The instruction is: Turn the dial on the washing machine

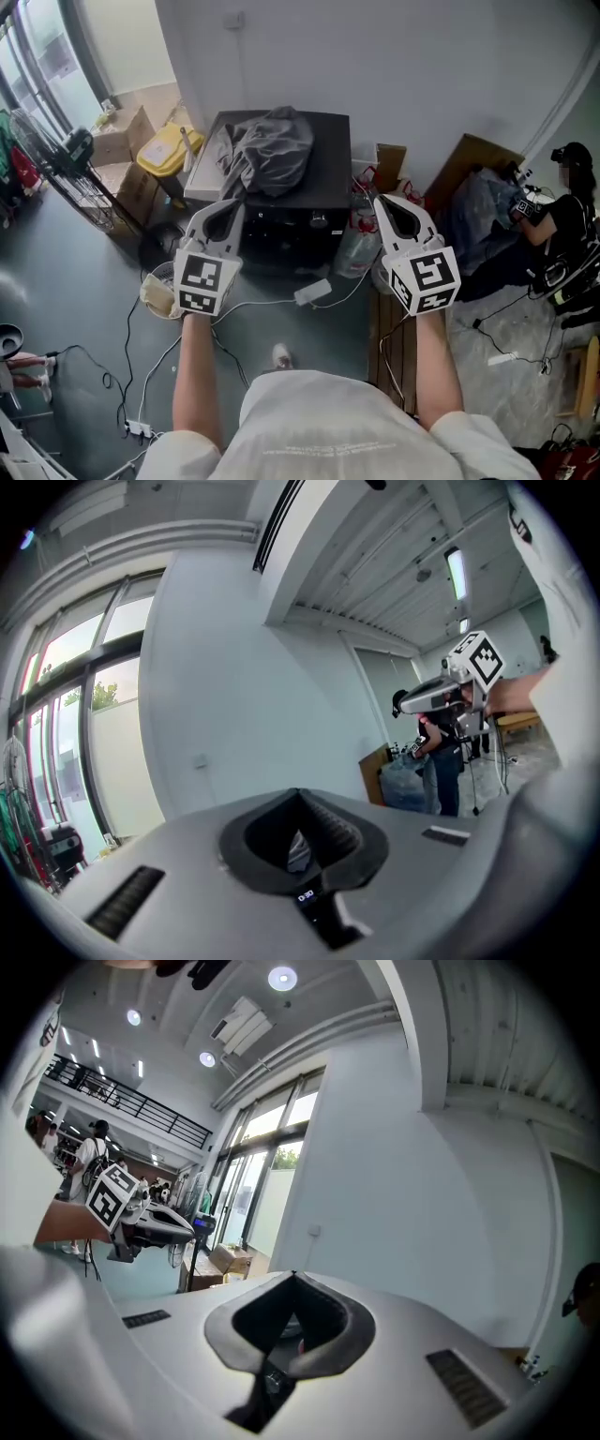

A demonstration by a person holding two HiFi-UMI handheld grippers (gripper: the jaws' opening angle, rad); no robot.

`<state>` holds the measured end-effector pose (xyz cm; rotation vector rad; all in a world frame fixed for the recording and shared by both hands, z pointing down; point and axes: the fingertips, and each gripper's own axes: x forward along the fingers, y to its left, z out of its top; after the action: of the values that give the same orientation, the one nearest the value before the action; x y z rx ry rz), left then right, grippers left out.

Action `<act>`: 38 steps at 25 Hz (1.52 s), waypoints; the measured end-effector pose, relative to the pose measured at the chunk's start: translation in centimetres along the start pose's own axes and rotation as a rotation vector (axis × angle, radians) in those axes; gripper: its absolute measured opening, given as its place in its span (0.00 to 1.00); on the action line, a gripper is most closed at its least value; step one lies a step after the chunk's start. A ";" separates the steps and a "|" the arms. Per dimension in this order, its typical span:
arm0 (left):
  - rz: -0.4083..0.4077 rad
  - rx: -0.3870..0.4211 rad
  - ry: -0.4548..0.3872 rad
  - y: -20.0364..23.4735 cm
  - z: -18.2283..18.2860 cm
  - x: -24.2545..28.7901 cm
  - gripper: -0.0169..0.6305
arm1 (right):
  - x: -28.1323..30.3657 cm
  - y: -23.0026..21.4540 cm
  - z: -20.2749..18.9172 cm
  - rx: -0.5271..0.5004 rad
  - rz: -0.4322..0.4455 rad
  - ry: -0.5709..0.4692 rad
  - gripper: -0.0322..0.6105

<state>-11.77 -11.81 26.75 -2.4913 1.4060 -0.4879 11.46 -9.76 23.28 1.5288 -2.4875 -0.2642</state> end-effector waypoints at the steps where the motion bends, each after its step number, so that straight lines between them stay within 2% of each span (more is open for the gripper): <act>1: -0.007 -0.005 0.000 0.6 -0.4 0.4 0.05 | 0.7 0.1 -0.2 -0.002 -0.009 0.011 0.07; 7: -0.044 -0.029 0.015 3.1 -3.1 2.1 0.05 | 3.9 1.8 -1.9 -0.003 -0.040 0.061 0.07; 12: -0.070 -0.062 0.044 3.9 -5.7 3.6 0.05 | 6.0 3.2 -4.4 0.058 -0.010 0.104 0.08; 13: -0.070 -0.072 0.051 3.8 -6.2 3.8 0.05 | 6.4 3.4 -5.2 0.075 0.002 0.121 0.11; 14: -0.069 -0.080 0.058 3.7 -6.6 4.1 0.05 | 6.9 3.6 -6.0 0.090 0.016 0.138 0.19; 15: -0.069 -0.086 0.066 3.6 -7.1 4.4 0.05 | 7.3 3.7 -6.9 0.100 0.028 0.155 0.22; 20: -0.060 -0.121 0.140 2.6 -10.3 5.7 0.05 | 9.7 4.3 -11.3 0.109 0.103 0.244 0.31; 26: -0.038 -0.157 0.217 0.8 -13.3 6.5 0.05 | 12.5 5.1 -17.9 0.140 0.173 0.344 0.35; 34: -0.024 -0.197 0.299 -1.3 -17.2 7.0 0.05 | 15.9 6.7 -26.8 0.036 0.252 0.487 0.35; 36: -0.019 -0.231 0.303 -1.4 -17.9 7.1 0.05 | 16.7 6.8 -28.3 0.060 0.243 0.512 0.35; 38: -0.012 -0.270 0.301 -1.5 -18.5 7.3 0.05 | 17.4 6.8 -29.7 0.139 0.213 0.540 0.36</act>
<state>-14.49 -18.15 45.42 -2.7265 1.6660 -0.7473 6.01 -23.50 55.07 1.1639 -2.2293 0.3217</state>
